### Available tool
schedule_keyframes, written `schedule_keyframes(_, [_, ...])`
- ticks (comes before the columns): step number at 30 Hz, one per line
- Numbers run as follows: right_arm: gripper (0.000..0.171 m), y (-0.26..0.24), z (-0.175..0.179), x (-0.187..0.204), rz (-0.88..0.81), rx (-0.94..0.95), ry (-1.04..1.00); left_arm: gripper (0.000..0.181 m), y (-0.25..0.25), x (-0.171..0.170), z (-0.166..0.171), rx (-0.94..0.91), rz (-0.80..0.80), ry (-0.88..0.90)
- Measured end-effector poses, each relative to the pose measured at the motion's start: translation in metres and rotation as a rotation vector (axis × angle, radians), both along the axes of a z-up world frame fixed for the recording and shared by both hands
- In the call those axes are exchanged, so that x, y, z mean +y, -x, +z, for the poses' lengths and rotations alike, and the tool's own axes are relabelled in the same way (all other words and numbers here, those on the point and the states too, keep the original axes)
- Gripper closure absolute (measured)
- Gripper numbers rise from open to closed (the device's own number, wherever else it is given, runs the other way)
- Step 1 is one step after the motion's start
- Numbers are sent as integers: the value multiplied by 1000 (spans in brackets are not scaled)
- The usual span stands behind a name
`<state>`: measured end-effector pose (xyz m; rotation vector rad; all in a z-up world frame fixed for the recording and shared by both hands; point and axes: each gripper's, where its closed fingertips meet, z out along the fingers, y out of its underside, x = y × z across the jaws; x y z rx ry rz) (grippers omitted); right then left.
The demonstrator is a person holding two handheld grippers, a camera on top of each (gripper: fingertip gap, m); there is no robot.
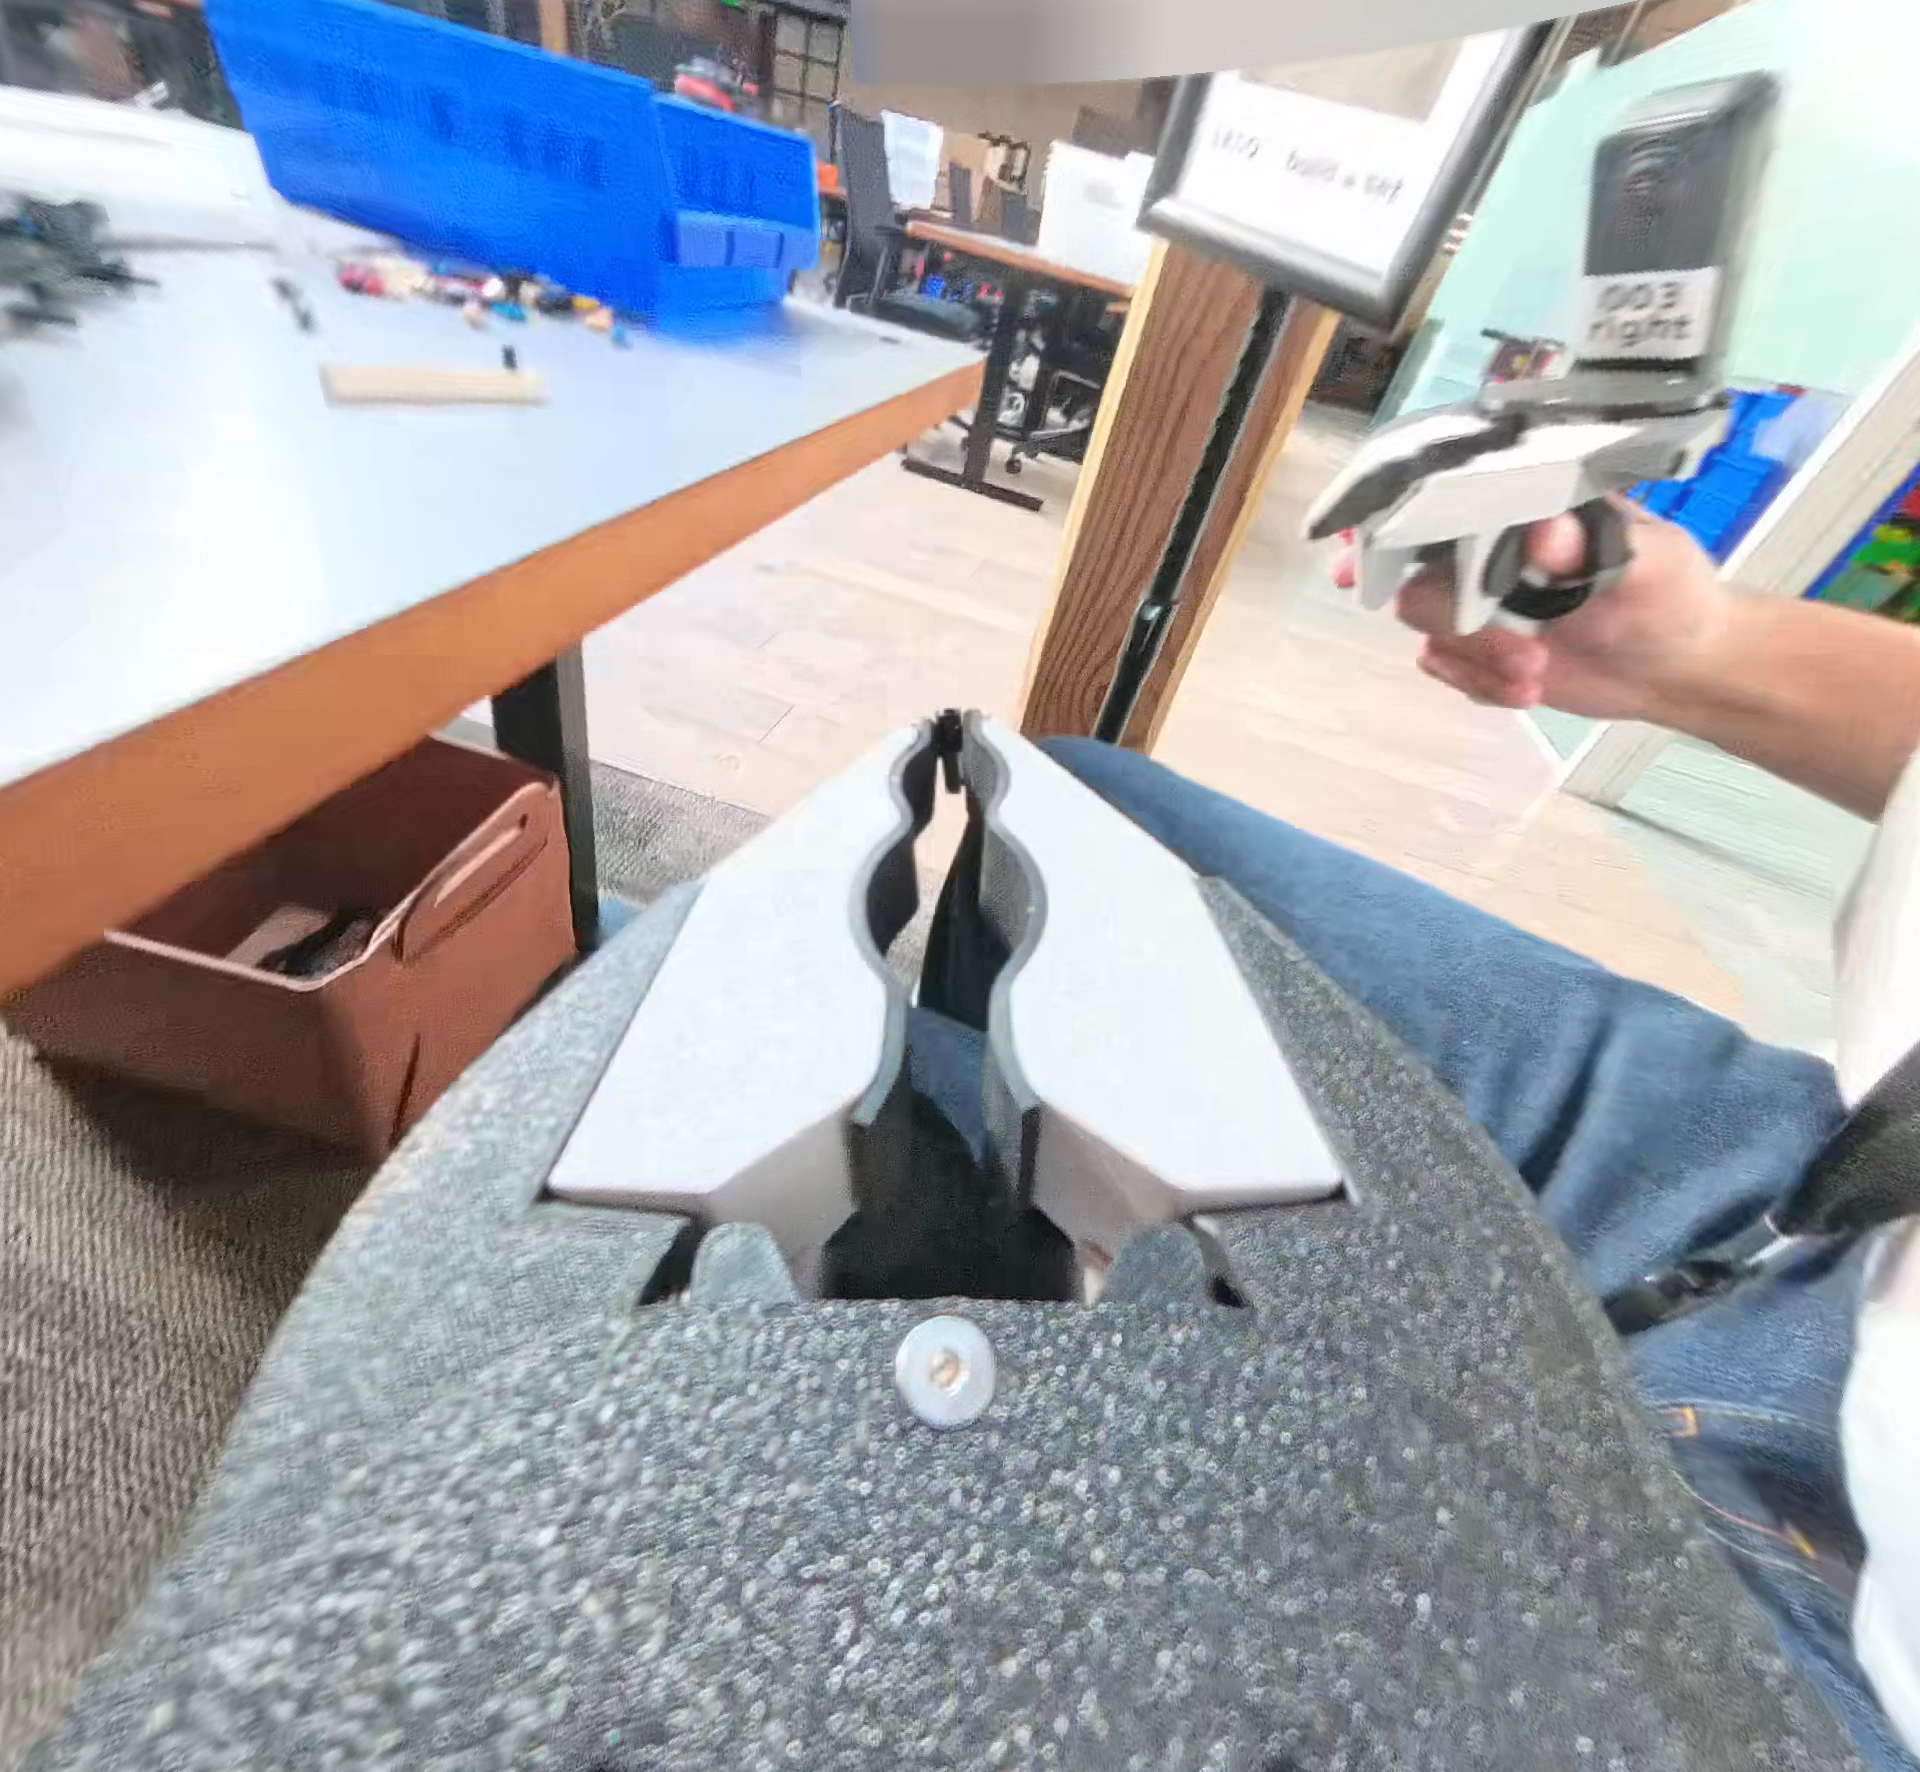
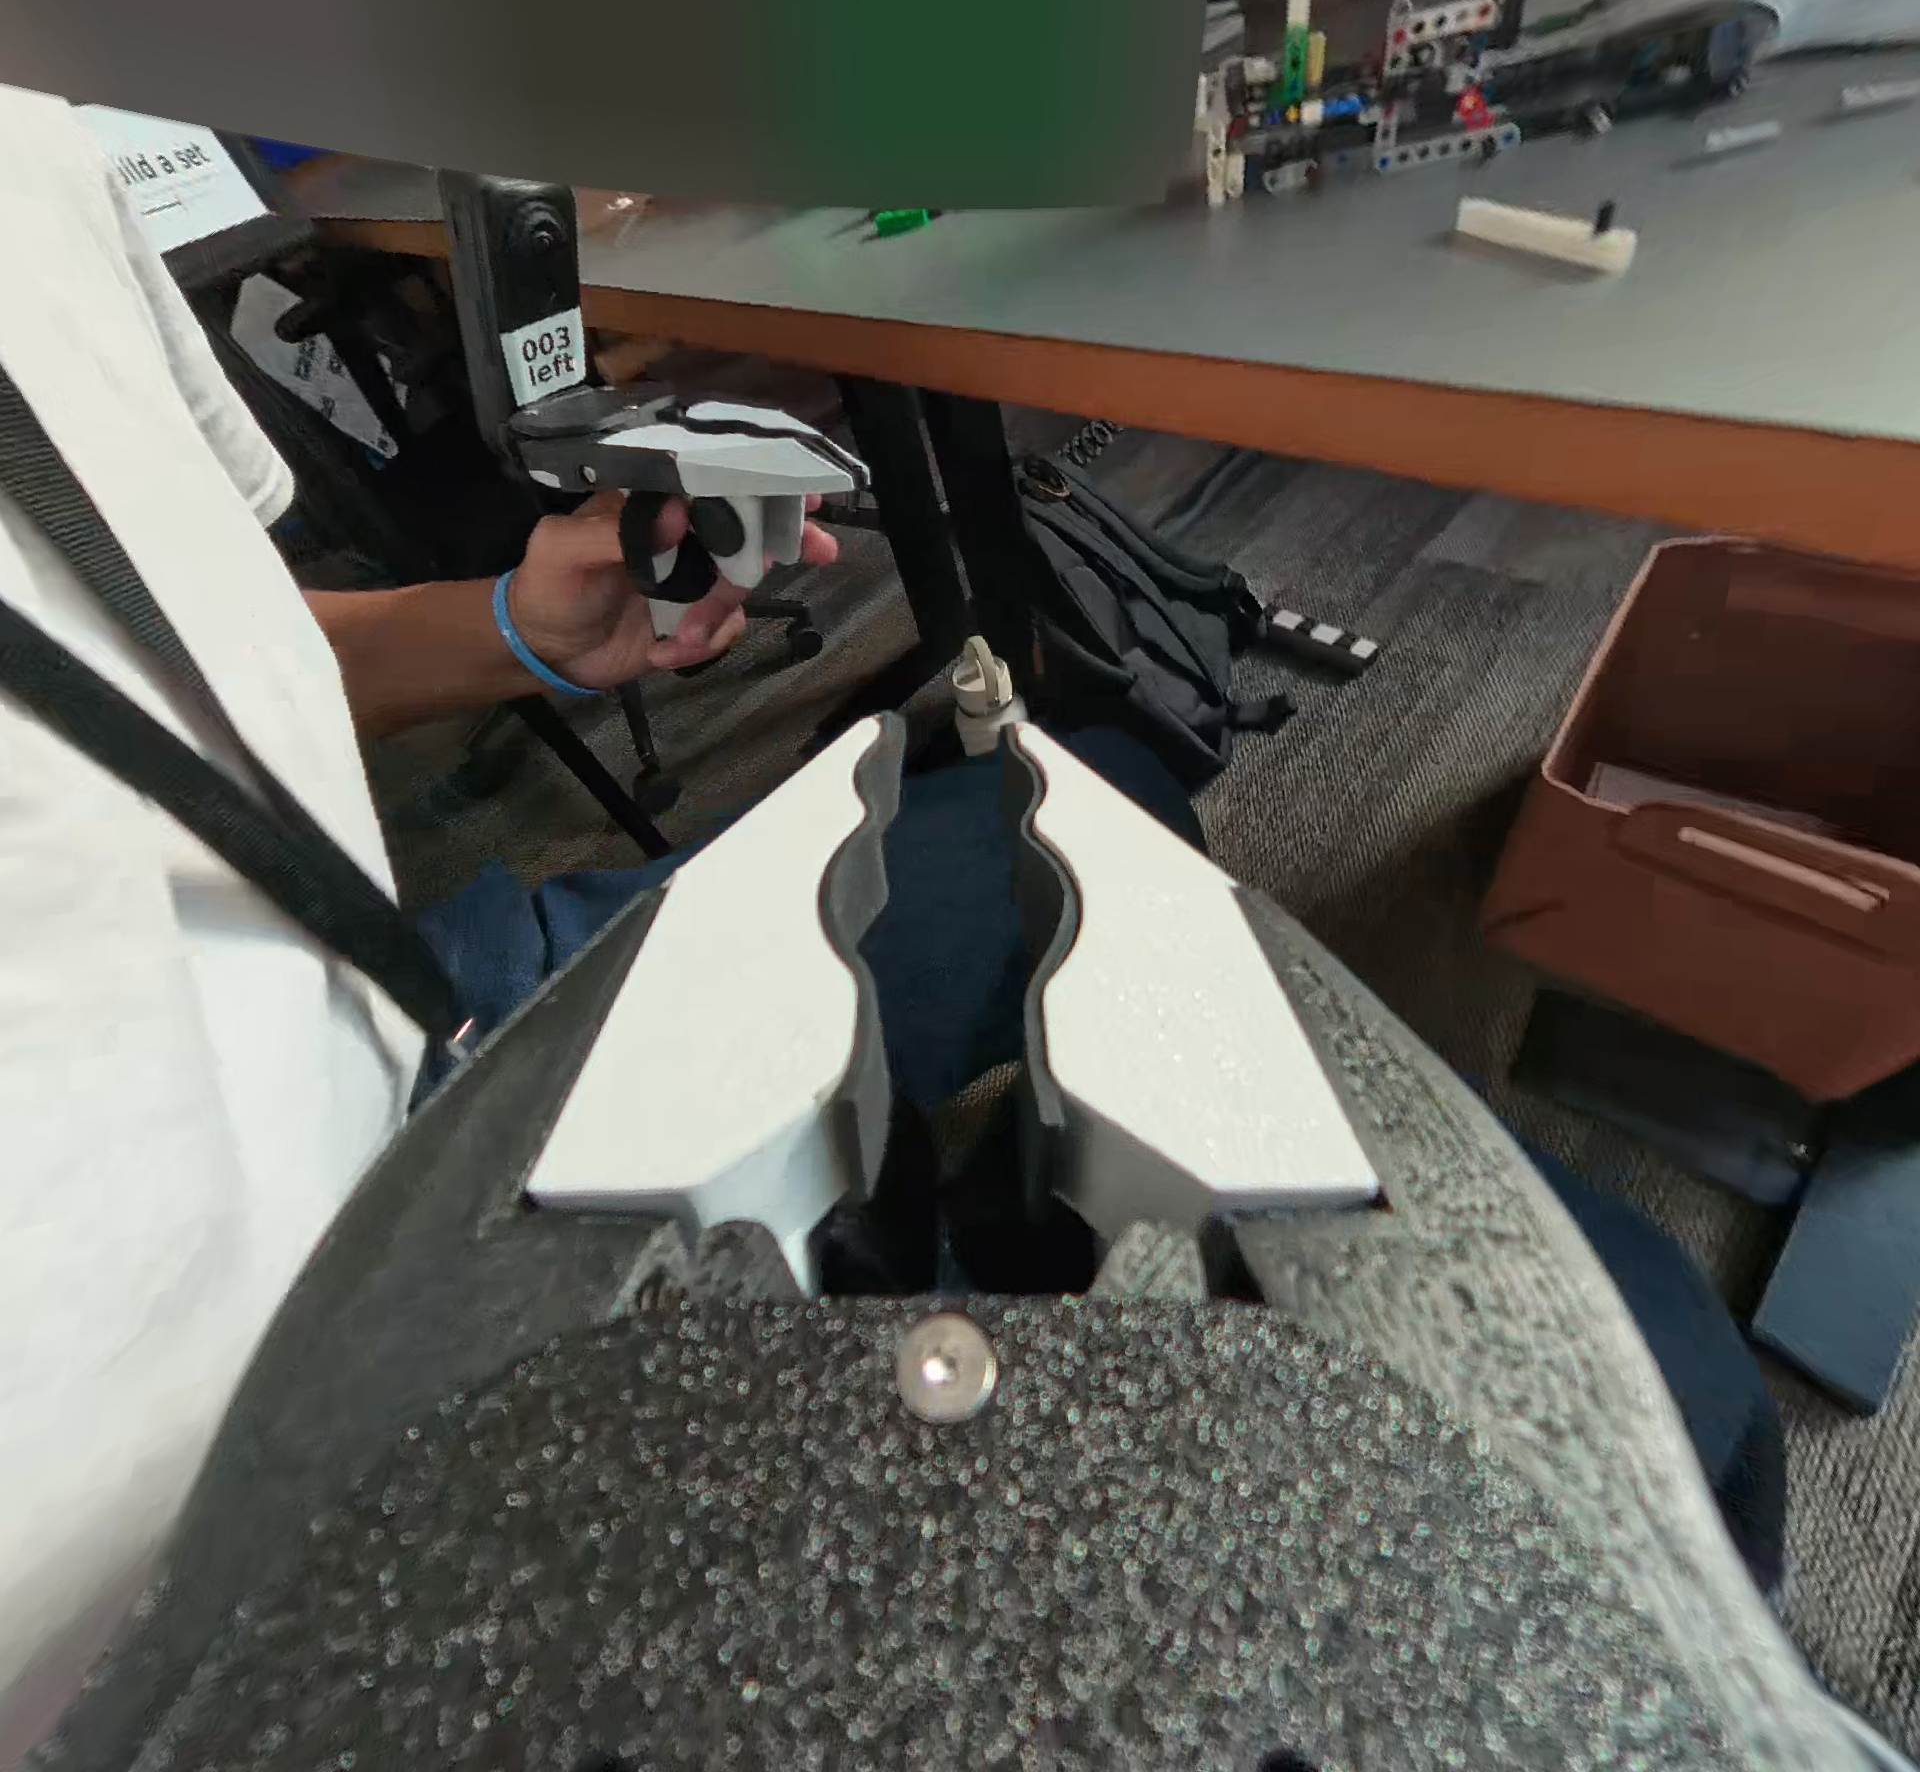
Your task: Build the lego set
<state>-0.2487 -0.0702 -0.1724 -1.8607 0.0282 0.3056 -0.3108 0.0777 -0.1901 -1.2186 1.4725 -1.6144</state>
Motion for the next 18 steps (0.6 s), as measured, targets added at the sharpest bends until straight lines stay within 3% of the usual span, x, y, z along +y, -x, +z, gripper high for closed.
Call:
schedule_keyframes(2, [150, 3, 23, 35, 70, -66, -42, 178, -7, -10, 48, -75, -48, -99])
schedule_keyframes(4, [149, 5, 45, 63, 118, -134, -83, 178, -20, 0, 91, -123, -10, -177])
schedule_keyframes(6, [149, 3, 63, 86, 121, -178, -118, 178, -38, 10, 120, -77, -6, -141])
schedule_keyframes(9, [149, -4, 77, 110, 96, -183, -143, 178, -69, 24, 134, 29, 1, 69])
schedule_keyframes(11, [149, -21, 74, 123, 30, -214, -120, 178, -84, 22, 132, 103, -46, 300])
schedule_keyframes(15, [151, -53, 76, 141, -117, -326, -126, 179, -103, 25, 134, 124, -90, 732])
schedule_keyframes(18, [152, -51, 90, 154, -128, -340, -182, 179, -109, 23, 135, 124, -102, 905])
